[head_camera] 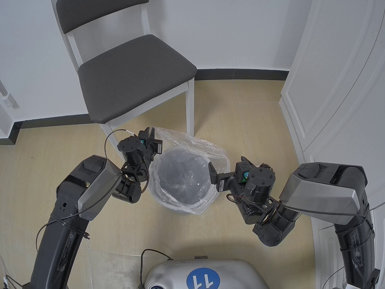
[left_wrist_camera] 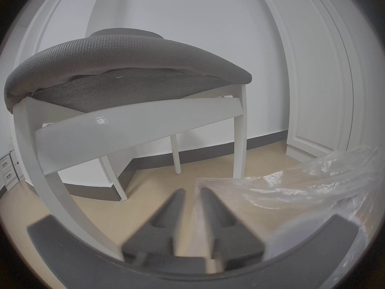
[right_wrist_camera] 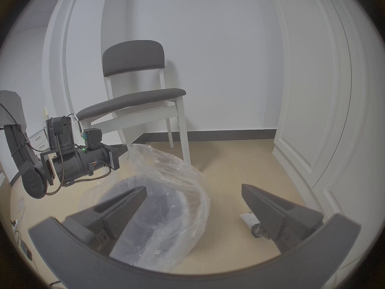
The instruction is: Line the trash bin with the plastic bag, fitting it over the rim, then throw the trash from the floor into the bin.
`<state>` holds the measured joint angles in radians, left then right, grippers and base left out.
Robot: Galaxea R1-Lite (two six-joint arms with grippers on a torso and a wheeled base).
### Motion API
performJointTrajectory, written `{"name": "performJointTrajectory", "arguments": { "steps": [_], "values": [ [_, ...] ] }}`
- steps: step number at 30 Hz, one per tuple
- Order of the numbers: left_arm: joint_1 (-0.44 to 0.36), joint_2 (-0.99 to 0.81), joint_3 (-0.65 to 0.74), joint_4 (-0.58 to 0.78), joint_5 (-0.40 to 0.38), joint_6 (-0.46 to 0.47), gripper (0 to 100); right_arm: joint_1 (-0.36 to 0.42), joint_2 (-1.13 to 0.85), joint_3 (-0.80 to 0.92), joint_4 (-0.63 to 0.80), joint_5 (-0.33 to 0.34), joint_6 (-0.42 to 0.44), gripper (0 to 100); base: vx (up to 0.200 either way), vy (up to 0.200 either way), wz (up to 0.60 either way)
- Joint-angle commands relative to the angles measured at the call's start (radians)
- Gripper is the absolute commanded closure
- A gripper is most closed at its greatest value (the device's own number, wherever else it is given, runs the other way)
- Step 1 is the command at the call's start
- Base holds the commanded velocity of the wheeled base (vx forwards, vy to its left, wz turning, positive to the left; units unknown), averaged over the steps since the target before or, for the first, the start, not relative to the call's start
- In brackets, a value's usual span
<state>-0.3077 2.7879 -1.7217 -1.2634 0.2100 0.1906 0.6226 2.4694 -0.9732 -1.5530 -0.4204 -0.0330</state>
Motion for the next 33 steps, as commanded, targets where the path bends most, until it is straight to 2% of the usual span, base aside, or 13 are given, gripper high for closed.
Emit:
{"name": "performJointTrajectory", "arguments": {
  "steps": [1, 4, 10, 14, 20, 23, 24, 27, 33],
  "values": [
    [0.001, -0.018, 0.024, -0.001, 0.000, 0.000, 0, 0.002, 0.002, 0.001, -0.018, 0.000, -0.001, 0, 0.000, 0.000, 0.00],
    [0.004, -0.062, 0.097, -0.001, -0.012, 0.001, 0, 0.000, 0.002, 0.001, -0.018, -0.001, 0.001, 0, 0.000, 0.000, 0.00],
    [0.051, -0.234, 0.349, 0.001, -0.169, 0.000, 0, 0.000, 0.000, -0.001, -0.018, -0.001, 0.001, 0, 0.000, 0.000, 0.00],
    [0.078, -0.337, 0.478, 0.025, -0.233, 0.001, 0, 0.002, 0.003, 0.001, -0.018, -0.001, -0.001, 0, 0.000, 0.000, 0.00],
    [0.094, -0.435, 0.588, 0.059, -0.259, 0.012, 0, 0.002, 0.005, 0.001, -0.018, -0.001, -0.002, 0, 0.000, 0.000, 0.00],
    [0.105, -0.472, 0.643, 0.061, -0.284, 0.044, 0, 0.000, 0.005, 0.007, -0.018, -0.003, -0.005, 0, 0.000, 0.000, 0.00],
    [0.119, -0.481, 0.666, 0.062, -0.288, 0.087, 0, -0.004, 0.005, 0.011, -0.018, -0.003, -0.008, 0, 0.000, 0.000, 0.00],
    [0.124, -0.476, 0.674, 0.061, -0.290, 0.119, 0, -0.010, 0.013, 0.014, -0.018, -0.001, -0.015, 0, 0.000, 0.000, 0.00],
    [0.117, -0.453, 0.669, 0.058, -0.290, 0.124, 0, -0.035, 0.042, 0.007, -0.018, 0.000, -0.038, 0, 0.000, 0.000, 0.00]
  ]
}}
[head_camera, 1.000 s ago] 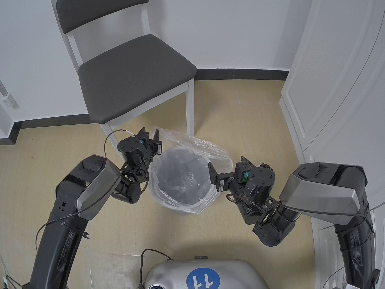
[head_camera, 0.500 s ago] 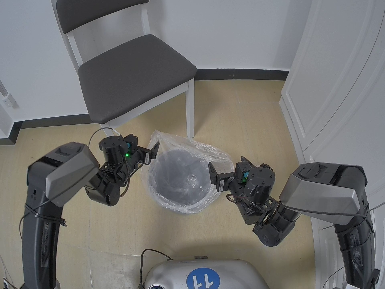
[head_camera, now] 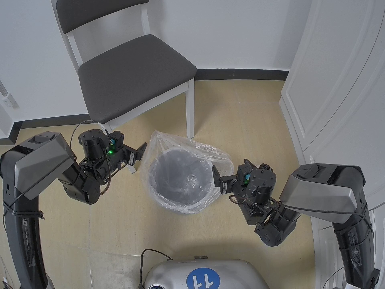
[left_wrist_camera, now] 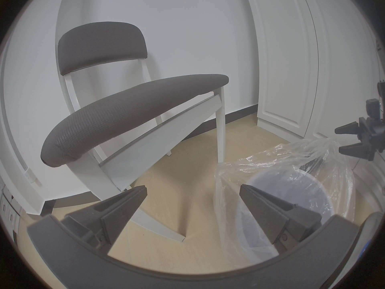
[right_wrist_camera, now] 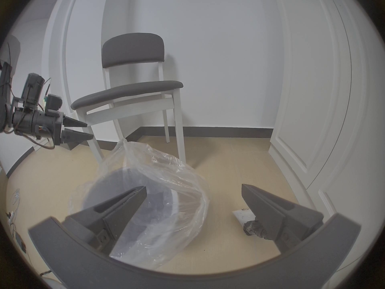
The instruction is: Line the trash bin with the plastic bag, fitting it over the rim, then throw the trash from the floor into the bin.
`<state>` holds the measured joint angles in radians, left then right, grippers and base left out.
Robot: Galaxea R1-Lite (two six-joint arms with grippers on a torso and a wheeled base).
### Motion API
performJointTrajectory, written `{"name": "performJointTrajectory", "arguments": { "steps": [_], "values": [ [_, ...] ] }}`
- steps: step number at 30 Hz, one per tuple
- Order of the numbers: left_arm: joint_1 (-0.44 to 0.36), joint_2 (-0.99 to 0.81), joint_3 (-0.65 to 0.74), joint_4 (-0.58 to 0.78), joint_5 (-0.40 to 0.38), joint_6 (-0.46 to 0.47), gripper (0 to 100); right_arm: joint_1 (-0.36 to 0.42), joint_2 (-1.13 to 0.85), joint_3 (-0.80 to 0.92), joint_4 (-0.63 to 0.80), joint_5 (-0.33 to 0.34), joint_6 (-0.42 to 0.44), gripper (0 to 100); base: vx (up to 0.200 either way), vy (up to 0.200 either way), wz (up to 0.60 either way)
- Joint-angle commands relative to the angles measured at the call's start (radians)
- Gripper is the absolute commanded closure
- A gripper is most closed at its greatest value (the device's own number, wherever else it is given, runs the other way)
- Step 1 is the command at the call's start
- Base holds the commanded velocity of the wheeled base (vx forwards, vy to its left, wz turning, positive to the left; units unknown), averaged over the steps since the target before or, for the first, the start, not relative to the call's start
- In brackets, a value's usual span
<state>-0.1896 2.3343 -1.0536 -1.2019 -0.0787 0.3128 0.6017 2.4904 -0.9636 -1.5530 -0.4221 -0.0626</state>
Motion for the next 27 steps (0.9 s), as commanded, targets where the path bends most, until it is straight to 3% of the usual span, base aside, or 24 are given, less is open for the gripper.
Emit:
{"name": "performJointTrajectory", "arguments": {
  "steps": [1, 13, 27],
  "values": [
    [-0.001, 0.004, 0.001, -0.004, 0.000, 0.002, 0, -0.016, 0.022, -0.003, -0.018, 0.002, -0.008, 0, 0.000, 0.000, 0.00],
    [-0.007, 0.031, -0.009, -0.013, -0.001, 0.003, 0, -0.071, 0.123, -0.150, -0.018, -0.006, -0.022, 0, 0.000, 0.000, 0.00],
    [-0.045, 0.128, -0.071, -0.070, -0.003, 0.000, 0, -0.109, 0.275, -0.478, -0.018, -0.109, -0.020, 0, 0.000, 0.000, 0.00]
  ]
}}
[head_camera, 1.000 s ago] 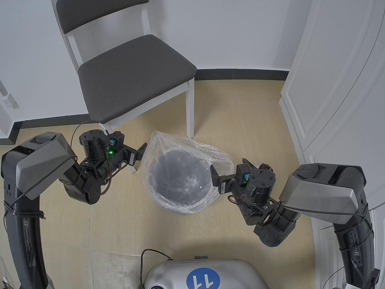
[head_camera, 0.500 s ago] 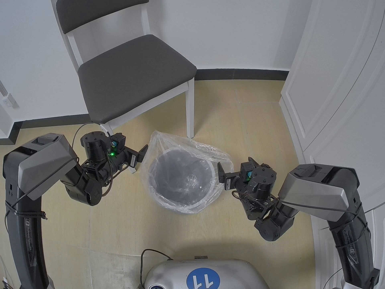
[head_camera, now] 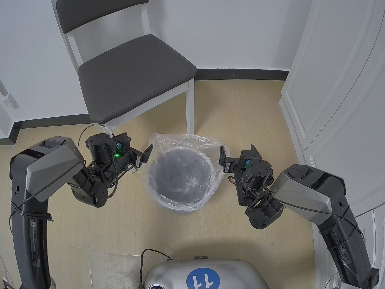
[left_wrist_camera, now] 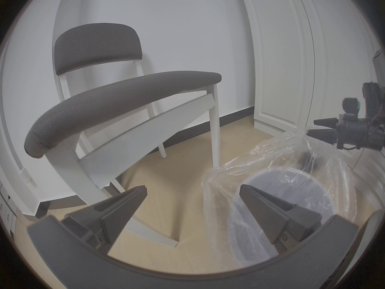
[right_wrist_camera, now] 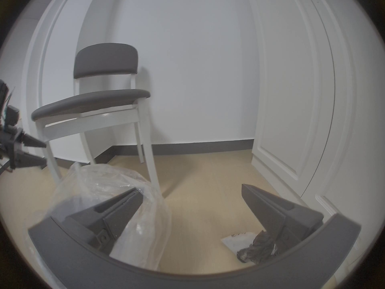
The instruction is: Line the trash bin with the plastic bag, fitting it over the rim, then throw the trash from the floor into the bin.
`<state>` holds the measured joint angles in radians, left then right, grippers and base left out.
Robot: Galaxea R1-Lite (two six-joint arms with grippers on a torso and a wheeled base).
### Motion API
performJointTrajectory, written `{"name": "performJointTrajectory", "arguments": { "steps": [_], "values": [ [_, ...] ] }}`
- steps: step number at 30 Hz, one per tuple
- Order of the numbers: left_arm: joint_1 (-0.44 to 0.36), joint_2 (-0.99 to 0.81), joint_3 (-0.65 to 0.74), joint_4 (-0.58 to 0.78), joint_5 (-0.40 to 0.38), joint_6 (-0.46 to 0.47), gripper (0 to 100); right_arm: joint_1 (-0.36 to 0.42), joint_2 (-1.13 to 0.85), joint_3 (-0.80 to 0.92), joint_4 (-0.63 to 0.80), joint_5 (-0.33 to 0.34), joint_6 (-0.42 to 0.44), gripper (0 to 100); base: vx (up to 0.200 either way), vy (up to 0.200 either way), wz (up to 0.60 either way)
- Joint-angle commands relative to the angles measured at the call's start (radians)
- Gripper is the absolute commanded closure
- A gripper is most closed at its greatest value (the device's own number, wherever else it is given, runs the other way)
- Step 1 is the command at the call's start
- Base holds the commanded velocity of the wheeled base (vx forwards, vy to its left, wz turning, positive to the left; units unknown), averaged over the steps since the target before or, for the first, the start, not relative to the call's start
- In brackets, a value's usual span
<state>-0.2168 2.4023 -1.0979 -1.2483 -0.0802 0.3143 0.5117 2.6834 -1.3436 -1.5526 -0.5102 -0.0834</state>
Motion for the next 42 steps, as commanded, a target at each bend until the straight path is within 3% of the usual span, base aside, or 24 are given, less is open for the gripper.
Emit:
{"name": "performJointTrajectory", "arguments": {
  "steps": [1, 8, 19, 32, 42],
  "values": [
    [-0.019, 0.063, -0.028, -0.023, -0.003, -0.001, 0, -0.021, 0.084, -0.098, -0.018, -0.021, 0.002, 0, 0.000, 0.000, 0.00],
    [-0.024, 0.103, -0.059, -0.014, -0.004, -0.009, 0, -0.021, 0.082, -0.098, -0.018, -0.021, 0.004, 0, 0.000, 0.000, 0.00],
    [-0.021, 0.245, -0.283, 0.058, 0.011, -0.078, 0, -0.022, 0.084, -0.098, -0.018, -0.021, 0.004, 0, 0.000, 0.000, 0.00],
    [-0.013, 0.429, -0.628, 0.135, 0.192, -0.093, 0, -0.035, 0.085, -0.100, -0.004, -0.021, 0.005, 0, 0.000, 0.000, 0.00],
    [-0.010, 0.455, -0.688, 0.175, 0.209, -0.118, 0, -0.047, 0.133, -0.161, 0.031, -0.019, 0.013, 0, 0.000, 0.000, 0.00]
  ]
}}
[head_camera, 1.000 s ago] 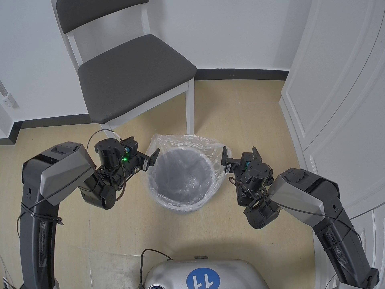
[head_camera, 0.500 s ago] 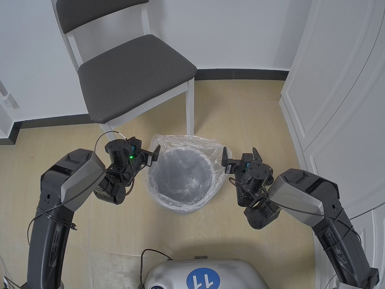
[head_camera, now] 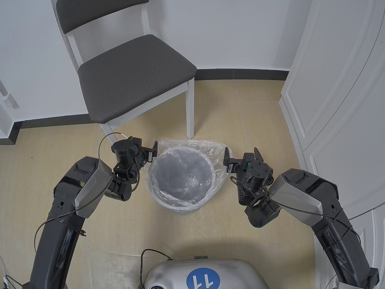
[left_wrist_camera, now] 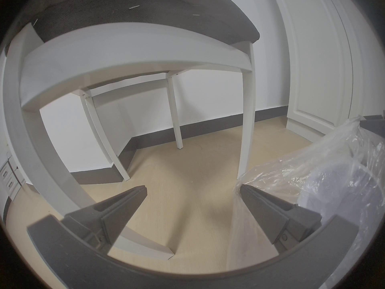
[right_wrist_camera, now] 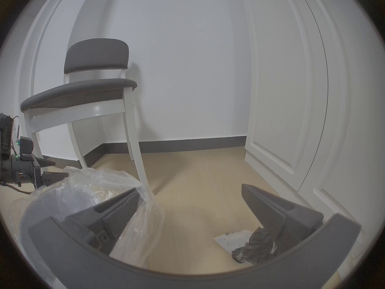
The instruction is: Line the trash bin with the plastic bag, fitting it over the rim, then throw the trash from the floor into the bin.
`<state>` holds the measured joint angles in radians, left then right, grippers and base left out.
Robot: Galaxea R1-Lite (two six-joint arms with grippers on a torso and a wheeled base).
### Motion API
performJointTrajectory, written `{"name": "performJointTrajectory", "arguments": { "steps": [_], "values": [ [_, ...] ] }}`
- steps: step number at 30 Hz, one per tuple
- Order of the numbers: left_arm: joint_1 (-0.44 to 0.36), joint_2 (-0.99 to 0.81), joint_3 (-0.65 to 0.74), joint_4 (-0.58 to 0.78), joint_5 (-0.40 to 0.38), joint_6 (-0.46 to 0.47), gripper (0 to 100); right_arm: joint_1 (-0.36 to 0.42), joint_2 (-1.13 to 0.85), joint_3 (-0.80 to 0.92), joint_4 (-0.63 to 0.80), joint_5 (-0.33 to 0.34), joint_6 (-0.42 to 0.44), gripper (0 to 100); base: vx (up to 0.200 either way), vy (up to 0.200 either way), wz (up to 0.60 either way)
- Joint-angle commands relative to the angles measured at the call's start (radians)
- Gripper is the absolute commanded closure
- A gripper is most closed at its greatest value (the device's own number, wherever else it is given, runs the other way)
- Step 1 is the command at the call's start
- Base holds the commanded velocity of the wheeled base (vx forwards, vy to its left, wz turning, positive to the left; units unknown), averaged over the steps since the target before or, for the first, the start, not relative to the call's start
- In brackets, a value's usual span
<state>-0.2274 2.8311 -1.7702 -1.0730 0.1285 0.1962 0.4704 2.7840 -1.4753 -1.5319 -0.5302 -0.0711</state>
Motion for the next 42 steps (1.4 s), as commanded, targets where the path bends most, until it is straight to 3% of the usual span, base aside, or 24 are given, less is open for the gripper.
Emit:
{"name": "performJointTrajectory", "arguments": {
  "steps": [1, 12, 23, 35, 38, 42],
  "values": [
    [0.002, 0.028, -0.017, 0.001, 0.002, 0.000, 0, -0.007, 0.040, -0.037, 0.018, 0.001, 0.001, 0, 0.000, 0.000, 0.00],
    [0.008, 0.028, -0.028, 0.007, 0.002, 0.000, 0, -0.021, 0.074, -0.062, 0.096, -0.002, 0.042, 0, 0.000, 0.000, 0.00],
    [0.016, 0.028, -0.020, 0.041, 0.010, 0.002, 0, -0.015, 0.089, -0.040, 0.233, -0.047, 0.106, 0, 0.000, 0.000, 0.00],
    [0.031, -0.005, -0.008, 0.031, 0.010, 0.002, 0, -0.013, 0.035, 0.023, 0.177, -0.048, 0.099, 0, 0.000, 0.000, 0.00],
    [0.033, -0.033, 0.040, 0.010, 0.010, 0.005, 0, -0.010, -0.012, 0.084, 0.154, -0.043, 0.088, 0, 0.000, 0.000, 0.00],
    [0.023, -0.157, 0.256, -0.019, -0.006, 0.011, 0, 0.011, -0.107, 0.219, 0.113, -0.019, 0.080, 0, 0.000, 0.000, 0.00]
  ]
}}
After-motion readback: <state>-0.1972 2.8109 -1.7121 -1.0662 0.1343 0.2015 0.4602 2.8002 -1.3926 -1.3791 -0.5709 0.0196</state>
